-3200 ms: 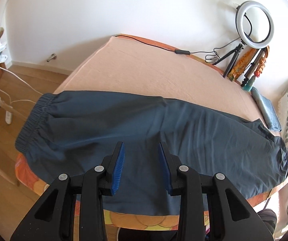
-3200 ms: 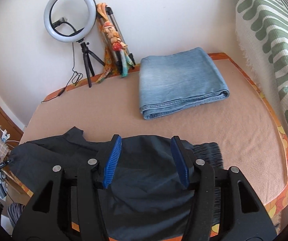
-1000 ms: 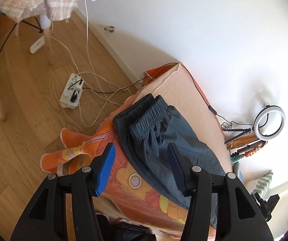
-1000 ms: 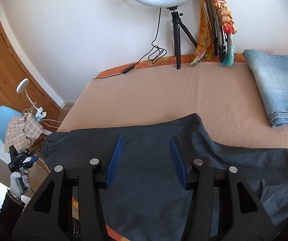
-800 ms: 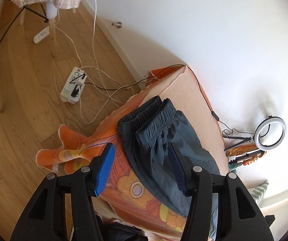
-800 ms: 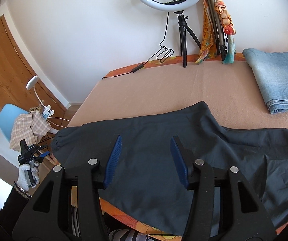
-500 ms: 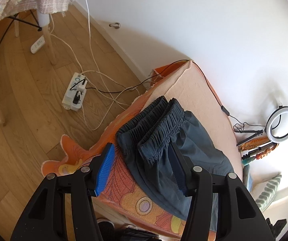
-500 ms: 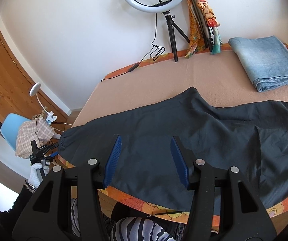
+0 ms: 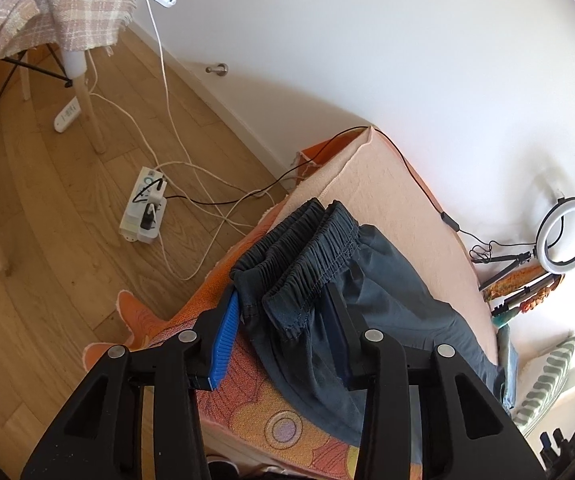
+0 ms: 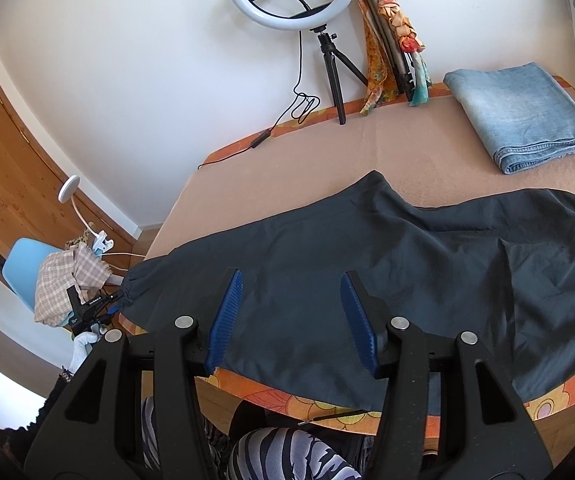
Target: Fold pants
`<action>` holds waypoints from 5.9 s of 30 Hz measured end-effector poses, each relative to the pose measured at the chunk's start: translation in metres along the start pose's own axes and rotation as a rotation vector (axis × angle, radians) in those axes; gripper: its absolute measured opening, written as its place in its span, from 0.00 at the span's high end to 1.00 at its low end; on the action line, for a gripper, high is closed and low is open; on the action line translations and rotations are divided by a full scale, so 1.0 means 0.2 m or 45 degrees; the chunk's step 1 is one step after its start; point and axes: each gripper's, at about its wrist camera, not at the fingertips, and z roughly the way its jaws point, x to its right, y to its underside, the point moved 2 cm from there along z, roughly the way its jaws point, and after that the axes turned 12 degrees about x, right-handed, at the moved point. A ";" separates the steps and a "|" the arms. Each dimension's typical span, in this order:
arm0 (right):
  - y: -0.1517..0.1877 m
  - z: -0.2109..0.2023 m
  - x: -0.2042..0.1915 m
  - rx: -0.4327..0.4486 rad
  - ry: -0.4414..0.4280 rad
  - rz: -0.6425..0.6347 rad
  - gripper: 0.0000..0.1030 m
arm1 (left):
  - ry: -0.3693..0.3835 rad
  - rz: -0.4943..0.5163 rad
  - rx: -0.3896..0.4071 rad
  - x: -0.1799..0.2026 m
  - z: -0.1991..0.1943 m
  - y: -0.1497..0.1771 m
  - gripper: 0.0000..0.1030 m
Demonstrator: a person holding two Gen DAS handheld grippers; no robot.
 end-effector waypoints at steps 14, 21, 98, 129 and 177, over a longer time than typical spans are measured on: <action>0.07 0.09 -0.11 -0.047 -0.074 0.010 0.47 | 0.001 0.204 0.132 0.20 -0.07 0.01 0.85; 0.09 0.24 -0.22 -0.131 -0.161 0.001 0.47 | 0.098 0.505 0.205 0.58 -0.16 0.10 0.85; 0.19 1.06 -0.77 -0.503 -0.577 0.184 0.83 | 0.325 0.955 0.172 0.89 -0.46 0.63 0.65; 0.11 0.68 0.27 -0.302 -0.123 0.325 0.83 | 0.401 0.906 -0.182 1.05 -0.13 0.81 0.65; -0.04 0.52 0.39 -0.212 0.019 0.323 0.83 | 0.874 1.590 -0.617 1.31 -0.11 1.19 0.78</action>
